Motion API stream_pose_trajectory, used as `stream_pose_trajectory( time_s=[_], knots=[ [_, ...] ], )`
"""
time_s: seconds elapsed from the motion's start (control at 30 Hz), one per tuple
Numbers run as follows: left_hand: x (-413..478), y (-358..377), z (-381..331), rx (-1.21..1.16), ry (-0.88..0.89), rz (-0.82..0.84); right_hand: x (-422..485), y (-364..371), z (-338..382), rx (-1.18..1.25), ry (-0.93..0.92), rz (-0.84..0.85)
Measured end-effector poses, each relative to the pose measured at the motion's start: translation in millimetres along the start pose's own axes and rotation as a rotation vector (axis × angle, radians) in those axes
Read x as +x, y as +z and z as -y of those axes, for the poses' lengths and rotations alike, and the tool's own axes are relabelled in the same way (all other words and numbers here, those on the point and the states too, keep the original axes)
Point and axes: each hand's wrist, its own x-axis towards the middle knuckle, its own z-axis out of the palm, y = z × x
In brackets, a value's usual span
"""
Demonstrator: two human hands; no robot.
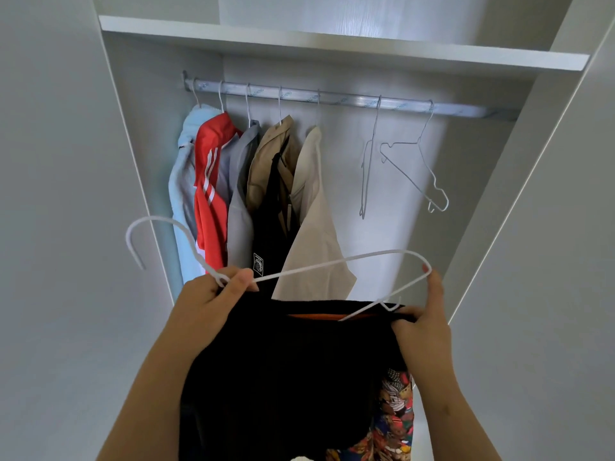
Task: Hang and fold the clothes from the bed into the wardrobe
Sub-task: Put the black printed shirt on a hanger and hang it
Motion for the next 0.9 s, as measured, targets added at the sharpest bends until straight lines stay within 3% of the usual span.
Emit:
stream_pose_trajectory(
  time_s=[0.23,0.47,0.73,0.9],
  knots=[
    [5,-4,-3,-0.086,-0.094,0.118,8,-4,-14,-0.064,0.004,-0.088],
    [4,0,-3,0.066,-0.107,0.243,8,-3,-19,-0.021,-0.005,-0.180],
    [8,-6,-5,0.031,-0.259,0.396,11,-4,-27,0.021,-0.083,-0.226],
    [6,-7,5,0.265,-0.289,0.591,9,-4,-28,0.024,-0.114,-0.214]
  ],
)
